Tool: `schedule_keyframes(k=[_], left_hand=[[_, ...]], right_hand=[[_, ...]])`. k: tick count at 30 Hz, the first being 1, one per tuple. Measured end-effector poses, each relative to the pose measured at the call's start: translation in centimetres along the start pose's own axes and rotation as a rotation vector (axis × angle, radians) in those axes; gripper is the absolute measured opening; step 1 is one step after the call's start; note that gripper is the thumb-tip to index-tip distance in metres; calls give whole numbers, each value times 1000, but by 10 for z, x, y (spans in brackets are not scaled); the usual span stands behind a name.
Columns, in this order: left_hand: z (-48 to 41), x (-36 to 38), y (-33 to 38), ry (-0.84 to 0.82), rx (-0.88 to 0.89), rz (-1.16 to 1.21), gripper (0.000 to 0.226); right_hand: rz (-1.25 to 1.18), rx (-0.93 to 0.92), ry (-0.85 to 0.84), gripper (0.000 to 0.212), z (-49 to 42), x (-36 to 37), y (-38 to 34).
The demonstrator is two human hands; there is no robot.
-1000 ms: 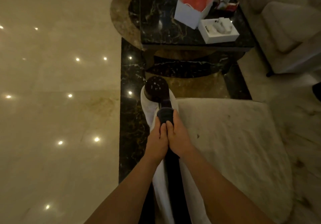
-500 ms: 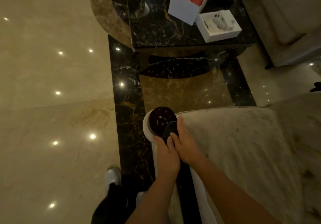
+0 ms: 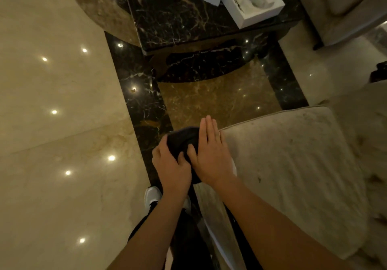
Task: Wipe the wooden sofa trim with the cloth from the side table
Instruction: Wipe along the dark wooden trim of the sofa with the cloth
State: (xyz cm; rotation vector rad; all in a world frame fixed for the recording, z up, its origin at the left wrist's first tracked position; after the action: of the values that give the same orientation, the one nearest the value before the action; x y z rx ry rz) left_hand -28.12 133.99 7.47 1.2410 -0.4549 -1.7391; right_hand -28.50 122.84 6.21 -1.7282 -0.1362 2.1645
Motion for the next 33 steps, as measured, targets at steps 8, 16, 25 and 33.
schedule_keyframes(k=[8,16,25,33], left_hand=[[7,6,-25,-298,-12,330,66],[-7,11,1,-337,-257,479,42],[-29,22,13,-490,-181,359,35],[29,30,-19,-322,377,-77,66]], right_hand=[[94,41,25,65,41,11,-14],[116,36,-47,73,25,11,-19],[-86,-47,-87,65,-13,-4,2],[-36,153,-209,81,64,-11,17]])
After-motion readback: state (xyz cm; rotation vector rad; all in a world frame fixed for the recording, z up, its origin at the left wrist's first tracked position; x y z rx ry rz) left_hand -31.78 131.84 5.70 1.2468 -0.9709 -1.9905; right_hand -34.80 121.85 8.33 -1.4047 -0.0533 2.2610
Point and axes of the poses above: each hand's wrist, its own z-axis away from the middle knuckle, its own x-axis out of the palm, y = z × x, the point moved 1 cm from there along -z, towards the middle knuckle, and after that the axes turned 1 degree about -z, right-handed, at the moved point
